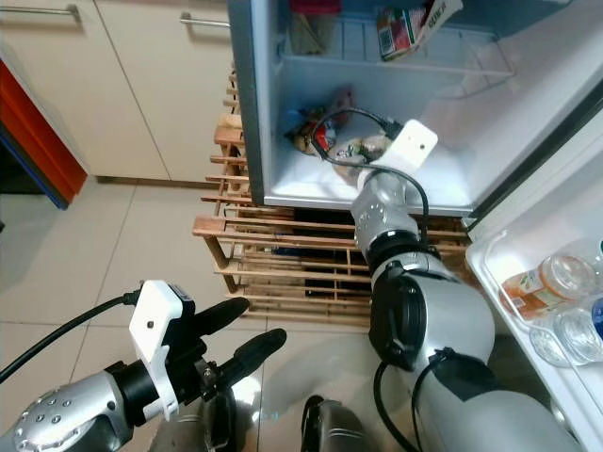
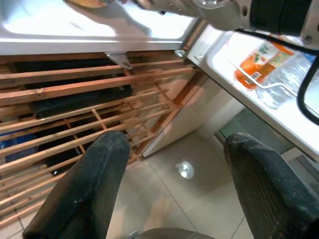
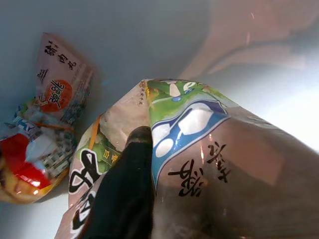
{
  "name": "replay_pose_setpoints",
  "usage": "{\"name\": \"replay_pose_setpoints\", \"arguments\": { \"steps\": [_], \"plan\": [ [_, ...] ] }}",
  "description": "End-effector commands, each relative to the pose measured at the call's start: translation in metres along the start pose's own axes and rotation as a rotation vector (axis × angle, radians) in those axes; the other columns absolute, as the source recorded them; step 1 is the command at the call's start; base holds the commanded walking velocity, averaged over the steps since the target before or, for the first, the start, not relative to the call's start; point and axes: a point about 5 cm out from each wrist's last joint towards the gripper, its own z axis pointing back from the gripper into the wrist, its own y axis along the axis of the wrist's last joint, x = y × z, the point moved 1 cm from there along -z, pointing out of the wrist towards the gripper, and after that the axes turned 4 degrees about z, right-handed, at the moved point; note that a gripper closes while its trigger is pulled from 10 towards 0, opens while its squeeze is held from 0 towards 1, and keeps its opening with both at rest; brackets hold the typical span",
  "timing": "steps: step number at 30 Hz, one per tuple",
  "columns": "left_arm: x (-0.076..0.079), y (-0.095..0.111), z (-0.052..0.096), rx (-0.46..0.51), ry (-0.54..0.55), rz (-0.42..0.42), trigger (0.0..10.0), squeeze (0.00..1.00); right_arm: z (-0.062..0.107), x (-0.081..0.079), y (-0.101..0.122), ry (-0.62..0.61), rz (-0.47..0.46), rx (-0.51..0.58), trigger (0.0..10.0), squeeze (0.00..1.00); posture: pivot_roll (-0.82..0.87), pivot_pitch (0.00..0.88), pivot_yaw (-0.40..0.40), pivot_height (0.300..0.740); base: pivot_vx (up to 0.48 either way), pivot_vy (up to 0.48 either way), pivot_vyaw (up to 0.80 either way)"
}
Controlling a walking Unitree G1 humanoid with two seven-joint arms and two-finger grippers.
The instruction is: Restocking fridge
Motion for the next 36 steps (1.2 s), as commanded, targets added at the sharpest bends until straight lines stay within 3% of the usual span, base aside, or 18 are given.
{"name": "replay_pose_setpoints", "arguments": {
  "steps": [1,4,7,8,10,13,15,17,19,20,22,24,27,29,30,31,32,36],
  "plan": [
    [0.002,-0.002,0.001,-0.01,0.013,-0.001,10.0,0.0,-0.001,-0.005,0.016,0.017,0.121,0.065,10.0,1.0,0.28,0.284,-0.058,0.74,0.0,0.0,0.0],
    [0.001,-0.001,0.001,-0.002,0.047,-0.006,10.0,0.0,-0.001,-0.013,0.044,0.012,0.482,0.234,10.0,1.0,0.27,0.29,-0.066,0.74,0.0,0.0,0.0],
    [0.0,-0.001,0.001,0.0,0.056,-0.008,10.0,0.0,-0.001,-0.015,0.049,0.013,0.544,0.266,10.0,1.0,0.27,0.29,-0.068,0.74,0.0,0.0,0.0],
    [0.0,-0.001,-0.002,0.005,0.065,-0.014,10.0,0.0,0.0,-0.018,0.054,0.019,0.612,0.302,10.0,1.0,0.26,0.288,-0.074,0.74,0.0,0.0,0.0],
    [0.0,-0.001,-0.003,0.007,0.068,-0.015,10.0,0.0,0.0,-0.018,0.054,0.022,0.613,0.3,10.0,1.0,0.26,0.288,-0.074,0.74,0.0,0.0,0.0],
    [-0.001,-0.001,-0.005,0.008,0.073,-0.025,10.0,0.0,-0.001,-0.014,0.045,0.022,0.562,0.255,10.0,1.0,0.26,0.285,-0.078,0.74,0.0,0.0,0.0],
    [-0.002,-0.001,-0.007,0.009,0.076,-0.035,10.0,0.0,-0.003,-0.001,0.031,-0.007,0.305,0.136,10.0,1.0,0.25,0.284,-0.077,0.74,0.0,0.0,0.0],
    [-0.002,-0.001,-0.007,0.009,0.076,-0.035,10.0,0.0,-0.003,-0.001,0.031,-0.007,0.305,0.136,10.0,1.0,0.25,0.284,-0.077,0.74,0.0,0.0,0.0],
    [-0.002,-0.001,-0.008,0.009,0.079,-0.044,10.0,0.0,-0.004,0.004,0.022,-0.012,0.121,0.069,10.0,1.0,0.25,0.287,-0.079,0.74,0.0,0.0,0.0],
    [-0.002,-0.001,-0.008,0.009,0.079,-0.044,10.0,0.0,-0.004,0.004,0.022,-0.012,0.121,0.069,10.0,1.0,0.25,0.287,-0.079,0.74,0.0,0.0,0.0],
    [-0.003,-0.002,-0.009,0.009,0.084,-0.051,10.0,0.0,-0.004,0.007,0.014,-0.01,-0.066,0.002,10.0,1.0,0.25,0.285,-0.081,0.74,0.0,0.0,0.0],
    [-0.003,-0.002,-0.01,0.01,0.088,-0.056,10.0,0.0,-0.004,0.007,0.01,0.001,-0.191,-0.036,10.0,1.0,0.25,0.284,-0.081,0.74,0.0,0.0,0.0],
    [-0.003,-0.001,-0.011,0.015,0.088,-0.063,10.0,0.0,-0.004,0.006,0.01,0.014,-0.241,-0.049,10.0,1.0,0.25,0.284,-0.081,0.74,0.0,0.0,0.0],
    [-0.004,0.0,-0.012,0.02,0.089,-0.066,10.0,0.0,-0.005,0.006,0.018,0.016,-0.104,-0.005,10.0,1.0,0.25,0.284,-0.081,0.74,0.0,0.0,0.0],
    [-0.004,0.0,-0.012,0.02,0.089,-0.066,10.0,0.0,-0.005,0.006,0.018,0.016,-0.104,-0.005,10.0,1.0,0.25,0.284,-0.081,0.74,0.0,0.0,0.0],
    [-0.004,0.0,-0.012,0.021,0.09,-0.068,10.0,0.0,-0.005,0.007,0.023,0.007,0.026,0.031,10.0,1.0,0.25,0.284,-0.081,0.74,0.0,0.0,0.0],
    [-0.004,0.0,-0.013,0.022,0.09,-0.07,10.0,0.0,-0.006,0.008,0.033,-0.026,0.254,0.108,10.0,1.0,0.24,0.283,-0.083,0.74,0.0,0.0,0.0],
    [-0.006,0.0,-0.014,0.023,0.09,-0.075,10.0,0.0,-0.006,0.011,0.045,-0.089,0.396,0.18,10.0,1.0,0.23,0.282,-0.081,0.74,0.0,0.0,0.0]
  ]
}}
